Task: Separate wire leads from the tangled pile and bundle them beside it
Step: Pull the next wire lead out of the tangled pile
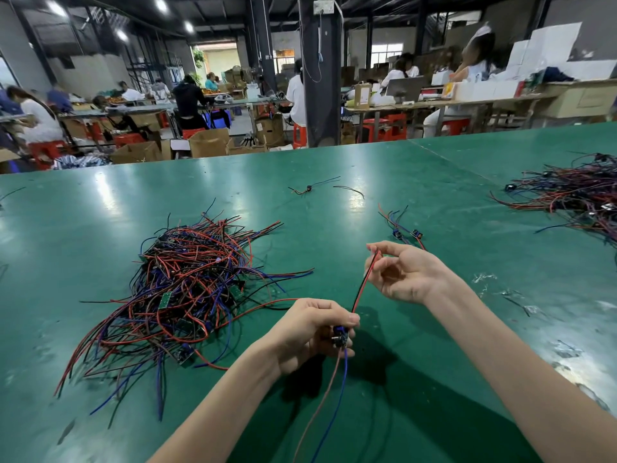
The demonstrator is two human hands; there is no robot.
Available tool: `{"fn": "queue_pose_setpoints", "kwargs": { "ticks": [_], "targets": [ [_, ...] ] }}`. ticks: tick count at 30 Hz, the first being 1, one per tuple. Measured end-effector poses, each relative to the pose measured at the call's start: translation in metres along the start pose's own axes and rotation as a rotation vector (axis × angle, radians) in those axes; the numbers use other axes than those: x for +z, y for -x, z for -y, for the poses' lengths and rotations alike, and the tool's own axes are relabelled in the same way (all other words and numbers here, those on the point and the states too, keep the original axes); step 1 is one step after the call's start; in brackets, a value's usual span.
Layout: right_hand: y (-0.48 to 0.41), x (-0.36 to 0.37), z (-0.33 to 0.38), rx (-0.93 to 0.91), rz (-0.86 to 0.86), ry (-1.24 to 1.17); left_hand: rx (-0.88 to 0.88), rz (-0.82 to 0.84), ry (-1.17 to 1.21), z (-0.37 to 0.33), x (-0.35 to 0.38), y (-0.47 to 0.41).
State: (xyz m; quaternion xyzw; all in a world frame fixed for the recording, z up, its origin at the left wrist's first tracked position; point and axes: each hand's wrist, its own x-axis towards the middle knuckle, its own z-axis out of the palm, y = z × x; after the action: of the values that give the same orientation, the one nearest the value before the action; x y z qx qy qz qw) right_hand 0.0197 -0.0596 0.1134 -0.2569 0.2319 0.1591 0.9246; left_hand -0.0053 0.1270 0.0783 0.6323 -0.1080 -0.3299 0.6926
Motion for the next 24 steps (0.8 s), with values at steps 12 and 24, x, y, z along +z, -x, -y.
{"fn": "queue_pose_setpoints", "kwargs": {
  "ticks": [12, 24],
  "targets": [
    [-0.022, -0.011, -0.012, -0.915, -0.174, 0.93, 0.111, 0.053, 0.108, -0.004, 0.0, 0.004],
    [-0.034, -0.018, -0.016, -1.147, -0.193, 1.119, 0.019, 0.012, 0.037, -0.006, -0.006, 0.002]
  ]
}}
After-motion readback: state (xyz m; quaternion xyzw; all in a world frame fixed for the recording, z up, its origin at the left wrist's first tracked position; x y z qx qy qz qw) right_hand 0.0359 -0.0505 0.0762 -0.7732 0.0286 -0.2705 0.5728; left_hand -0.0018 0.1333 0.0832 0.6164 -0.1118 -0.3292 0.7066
